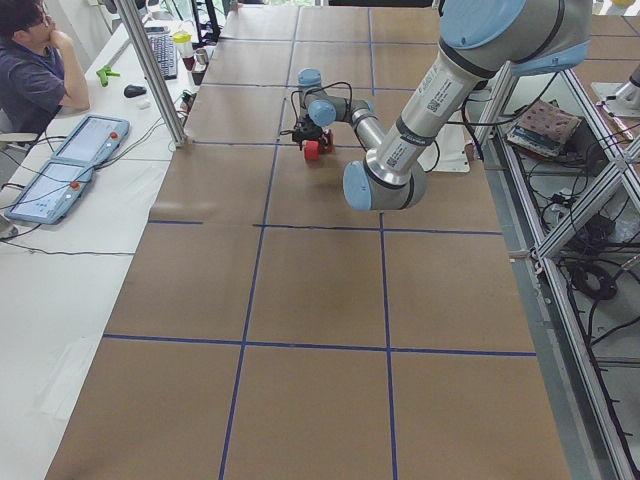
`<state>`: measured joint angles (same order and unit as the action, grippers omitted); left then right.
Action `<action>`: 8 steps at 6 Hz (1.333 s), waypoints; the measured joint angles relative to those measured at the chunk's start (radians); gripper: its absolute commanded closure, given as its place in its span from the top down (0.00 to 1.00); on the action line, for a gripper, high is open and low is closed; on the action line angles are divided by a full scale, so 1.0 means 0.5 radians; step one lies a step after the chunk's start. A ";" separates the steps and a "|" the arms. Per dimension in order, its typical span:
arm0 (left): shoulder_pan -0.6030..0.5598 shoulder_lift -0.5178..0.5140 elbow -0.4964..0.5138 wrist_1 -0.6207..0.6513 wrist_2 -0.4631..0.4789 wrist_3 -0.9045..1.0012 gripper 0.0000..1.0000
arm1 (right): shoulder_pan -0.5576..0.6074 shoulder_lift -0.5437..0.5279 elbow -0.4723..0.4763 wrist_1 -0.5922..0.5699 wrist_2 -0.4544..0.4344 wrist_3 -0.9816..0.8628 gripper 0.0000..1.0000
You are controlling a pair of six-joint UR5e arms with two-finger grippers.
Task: Form red blocks into L shape at center
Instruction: 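Lower the cube against the farther cube's side nearest the left arm, then open the left gripper and withdraw the left arm from the cubes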
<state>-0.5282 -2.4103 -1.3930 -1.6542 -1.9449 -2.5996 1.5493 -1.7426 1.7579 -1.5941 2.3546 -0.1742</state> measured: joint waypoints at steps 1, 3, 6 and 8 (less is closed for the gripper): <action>-0.021 0.004 -0.109 0.126 -0.041 0.076 1.00 | 0.000 -0.001 0.000 -0.001 0.000 0.001 1.00; -0.096 0.136 -0.512 0.437 -0.127 0.436 1.00 | 0.000 -0.002 0.000 -0.002 0.001 0.002 1.00; -0.278 0.705 -1.117 0.522 -0.155 1.735 1.00 | 0.000 -0.004 0.001 -0.002 0.001 0.002 1.00; -0.590 1.007 -1.149 0.519 -0.194 2.900 1.00 | 0.000 -0.007 0.005 -0.003 0.004 0.002 1.00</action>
<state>-0.8231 -1.9066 -1.9676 -1.3949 -2.0420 -1.1496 1.5493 -1.7462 1.7605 -1.5954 2.3566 -0.1733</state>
